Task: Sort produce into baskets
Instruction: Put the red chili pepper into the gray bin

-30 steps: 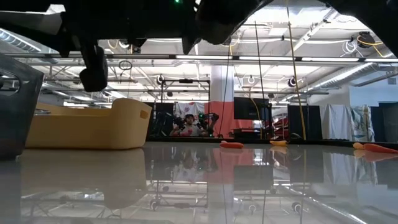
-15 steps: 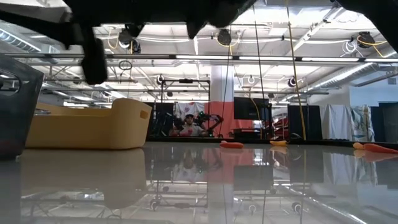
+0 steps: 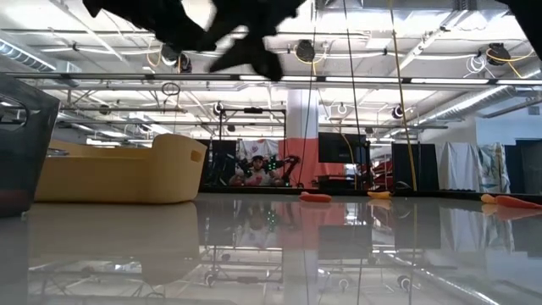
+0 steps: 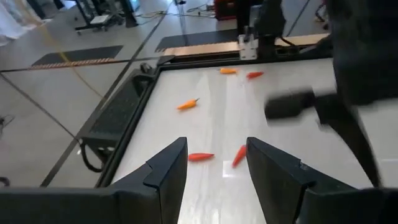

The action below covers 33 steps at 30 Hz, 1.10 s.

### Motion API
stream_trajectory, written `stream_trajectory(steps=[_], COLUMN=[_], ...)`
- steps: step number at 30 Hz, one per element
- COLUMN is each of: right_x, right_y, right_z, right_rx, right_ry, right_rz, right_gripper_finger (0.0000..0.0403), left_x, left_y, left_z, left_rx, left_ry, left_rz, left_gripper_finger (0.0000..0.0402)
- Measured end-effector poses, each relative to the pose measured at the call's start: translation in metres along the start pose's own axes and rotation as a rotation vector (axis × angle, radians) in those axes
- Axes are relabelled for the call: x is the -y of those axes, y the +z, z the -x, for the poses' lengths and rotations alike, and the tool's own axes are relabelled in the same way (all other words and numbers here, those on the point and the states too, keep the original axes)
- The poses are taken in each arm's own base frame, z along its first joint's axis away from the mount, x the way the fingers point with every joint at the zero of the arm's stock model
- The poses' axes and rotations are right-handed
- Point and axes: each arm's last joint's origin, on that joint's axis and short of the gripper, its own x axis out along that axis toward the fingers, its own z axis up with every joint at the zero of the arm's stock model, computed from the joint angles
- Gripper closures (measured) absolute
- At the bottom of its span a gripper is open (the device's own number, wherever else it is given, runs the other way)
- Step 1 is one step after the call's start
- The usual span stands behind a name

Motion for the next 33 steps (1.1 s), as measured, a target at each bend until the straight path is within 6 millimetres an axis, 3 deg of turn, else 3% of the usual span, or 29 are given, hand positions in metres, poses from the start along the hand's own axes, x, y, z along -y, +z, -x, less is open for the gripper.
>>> stream_trajectory(steps=[4, 8, 12, 16, 24, 29, 33], right_x=[0.02, 0.039, 0.065, 0.108, 0.182, 0.211, 0.226], right_y=[0.0, -0.008, -0.022, -0.037, -0.088, -0.13, -0.165], right_z=[0.043, 0.071, 0.081, 0.077, 0.089, 0.107, 0.12], right_rx=[-0.047, -0.152, -0.342, -0.484, -0.756, -0.846, -0.891], right_ry=[-0.2, -0.4, -0.521, -0.601, -0.683, -0.562, -0.601], right_rz=[-0.01, -0.037, -0.099, -0.146, -0.38, -0.554, -0.671], right_gripper_finger=[0.0273, 0.0273, 0.0273, 0.0273, 0.0273, 0.0273, 0.0273], left_x=[-0.006, -0.005, -0.001, 0.0, 0.0, 0.0, -0.001], left_y=[-0.003, -0.006, -0.014, -0.018, -0.019, -0.02, -0.017], left_z=[-0.002, -0.004, -0.004, -0.003, -0.003, -0.003, -0.004], left_rx=[-0.007, -0.027, -0.096, -0.14, -0.157, -0.16, -0.132], left_ry=[-0.009, -0.066, -0.108, -0.12, -0.122, -0.121, -0.114], left_rz=[0.022, 0.038, 0.064, 0.079, 0.111, 0.128, 0.128], left_gripper_finger=[0.0228, 0.0228, 0.0228, 0.0228, 0.0228, 0.0228, 0.0228])
